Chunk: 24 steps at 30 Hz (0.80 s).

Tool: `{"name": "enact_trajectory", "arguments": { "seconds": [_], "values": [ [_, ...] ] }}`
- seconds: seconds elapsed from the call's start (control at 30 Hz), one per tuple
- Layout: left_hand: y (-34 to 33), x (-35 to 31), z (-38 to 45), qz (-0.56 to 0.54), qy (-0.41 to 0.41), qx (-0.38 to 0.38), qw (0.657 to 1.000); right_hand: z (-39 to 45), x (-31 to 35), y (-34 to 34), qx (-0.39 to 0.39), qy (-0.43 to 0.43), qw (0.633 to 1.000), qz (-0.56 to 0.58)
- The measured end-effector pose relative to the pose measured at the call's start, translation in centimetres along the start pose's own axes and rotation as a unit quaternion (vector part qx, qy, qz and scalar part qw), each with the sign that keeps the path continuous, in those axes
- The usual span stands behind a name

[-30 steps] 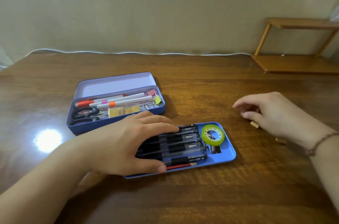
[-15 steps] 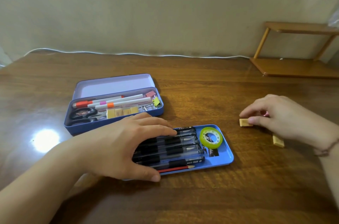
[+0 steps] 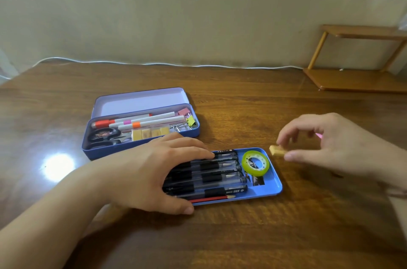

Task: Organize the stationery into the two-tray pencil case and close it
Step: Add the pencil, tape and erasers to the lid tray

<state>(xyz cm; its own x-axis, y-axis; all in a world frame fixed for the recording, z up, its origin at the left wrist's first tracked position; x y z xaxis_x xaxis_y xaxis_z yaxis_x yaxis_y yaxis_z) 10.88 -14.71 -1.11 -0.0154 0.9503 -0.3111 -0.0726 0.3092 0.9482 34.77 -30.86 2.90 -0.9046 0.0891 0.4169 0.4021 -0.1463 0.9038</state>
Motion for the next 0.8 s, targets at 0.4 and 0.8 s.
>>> {"name": "enact_trajectory", "arguments": {
  "seconds": [0.4, 0.8],
  "values": [
    [-0.1, 0.1, 0.1, 0.005, -0.006, 0.0, 1.0, -0.2, 4.2, -3.6, 0.061, 0.087, 0.985, -0.136],
    [-0.1, 0.2, 0.1, 0.012, -0.005, 0.003, 1.0, 0.0, 4.8, -4.2, 0.047, 0.075, 0.985, -0.149]
  ]
}}
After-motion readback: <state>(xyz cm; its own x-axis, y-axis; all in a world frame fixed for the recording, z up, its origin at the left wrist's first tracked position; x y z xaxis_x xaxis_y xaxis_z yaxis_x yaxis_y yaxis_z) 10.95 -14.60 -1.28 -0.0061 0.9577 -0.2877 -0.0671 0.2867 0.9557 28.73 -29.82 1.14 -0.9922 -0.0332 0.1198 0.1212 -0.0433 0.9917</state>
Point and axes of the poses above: each hand's wrist, its own z-axis towards the middle knuckle, its own y-axis out of the back of the hand, x = y × z, the point moved 4 cm from there along z, towards the middle knuckle, and after that the axes turned 1 degree about -z, right-handed, at the moved point
